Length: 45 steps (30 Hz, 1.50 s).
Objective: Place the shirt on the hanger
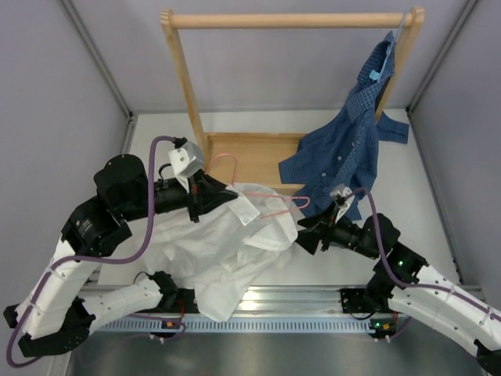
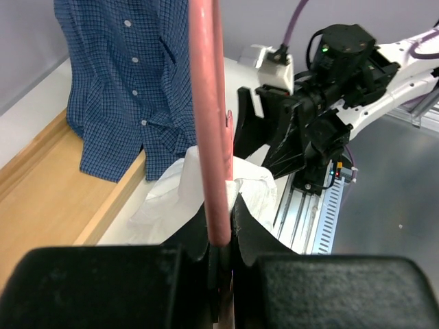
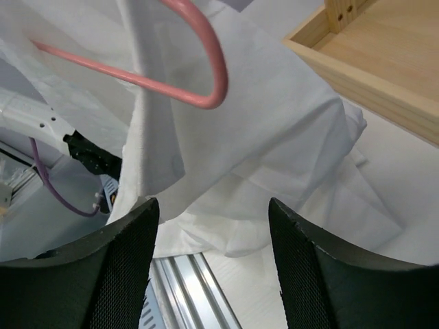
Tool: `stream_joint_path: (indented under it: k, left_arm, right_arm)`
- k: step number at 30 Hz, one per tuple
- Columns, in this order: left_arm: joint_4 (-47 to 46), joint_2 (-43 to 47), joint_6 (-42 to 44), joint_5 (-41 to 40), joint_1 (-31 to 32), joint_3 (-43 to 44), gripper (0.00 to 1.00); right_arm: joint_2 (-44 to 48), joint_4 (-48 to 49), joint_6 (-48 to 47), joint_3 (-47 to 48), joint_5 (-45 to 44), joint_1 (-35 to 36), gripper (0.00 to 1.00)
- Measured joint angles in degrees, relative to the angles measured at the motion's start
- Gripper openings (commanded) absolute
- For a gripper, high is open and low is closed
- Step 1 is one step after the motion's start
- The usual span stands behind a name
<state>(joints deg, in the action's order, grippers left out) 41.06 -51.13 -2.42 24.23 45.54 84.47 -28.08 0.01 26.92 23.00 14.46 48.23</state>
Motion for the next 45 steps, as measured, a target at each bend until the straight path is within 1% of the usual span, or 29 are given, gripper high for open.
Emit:
stream_joint_path:
  k: [4,6,9,12,16,19,21,22,24,25,28,32,35,39,42,45]
  left_arm:
    - [-0.7,0.0,-1.1,-1.9,0.0,-1.1,0.00]
    - [-1.4,0.1,-1.7,-2.7,0.0,-1.9,0.00]
    - [-3.0,0.5,-2.5,-3.1,0.0,-3.6,0.00]
    - [-4.2,0.5,-3.2,-3.1,0.0,-4.7,0.00]
    - [-5.3,0.5,-3.9,-2.7,0.0,-5.5,0.00]
    - [-5.8,0.5,-4.2,-2.7,0.0,-5.8,0.00]
    - [-6.3,0.5,-4.4,-2.7,0.0,-6.0,0.00]
    - [-6.4,0.5,-4.5,-2.7,0.0,-6.0,0.00]
    - [-6.7,0.5,-4.7,-2.8,0.0,-6.1,0.00]
    - [-6.8,0.5,-4.8,-2.9,0.0,-6.1,0.00]
    - [-7.0,0.5,-5.0,-3.5,0.0,-6.1,0.00]
    - [-6.8,1.6,-4.9,-3.9,0.0,-6.1,0.00]
    - [-6.6,3.5,-4.2,-3.3,0.0,-6.8,0.00]
    - [-6.6,7.6,-1.8,-4.8,0.0,-9.9,0.00]
    - [-6.2,10.0,-0.2,-7.5,0.0,-12.4,0.00]
    - [-6.2,10.8,0.6,-10.7,0.0,-13.6,0.00]
  right_arm:
    - [6.1,-0.5,0.1,0.0,-2.4,0.0,0.62]
    - [10.1,-0.8,0.2,0.2,-3.1,0.0,0.69]
    - [13.5,-1.3,0.3,0.4,-4.8,0.0,0.70]
    - [13.7,-1.4,1.1,0.3,-5.1,0.0,0.69]
    - [9.5,-0.9,1.2,0.3,-4.9,0.0,0.65]
    - [5.0,-0.1,1.2,0.3,-4.4,0.0,0.56]
    - [2.4,1.4,1.3,0.2,-3.3,0.0,0.44]
    - [0.9,2.5,1.5,0.2,-2.5,0.0,0.22]
    - [-1.2,4.7,1.9,0.1,-1.7,0.0,0.03]
    - [-2.0,5.4,1.7,0.1,-1.4,0.0,0.00]
    - [-2.9,6.0,2.0,-0.2,-2.6,0.0,0.00]
    - [-1.9,2.9,0.6,0.7,-9.6,0.0,0.00]
    - [-3.8,-3.2,-1.9,6.8,-15.4,-1.0,0.00]
    - [-10.2,-10.4,-5.5,18.9,-20.6,-3.2,0.00]
    - [-13.2,-13.4,-7.6,25.2,-22.1,-3.8,0.00]
    - [-14.0,-16.3,-9.4,29.0,-22.1,-3.8,0.00]
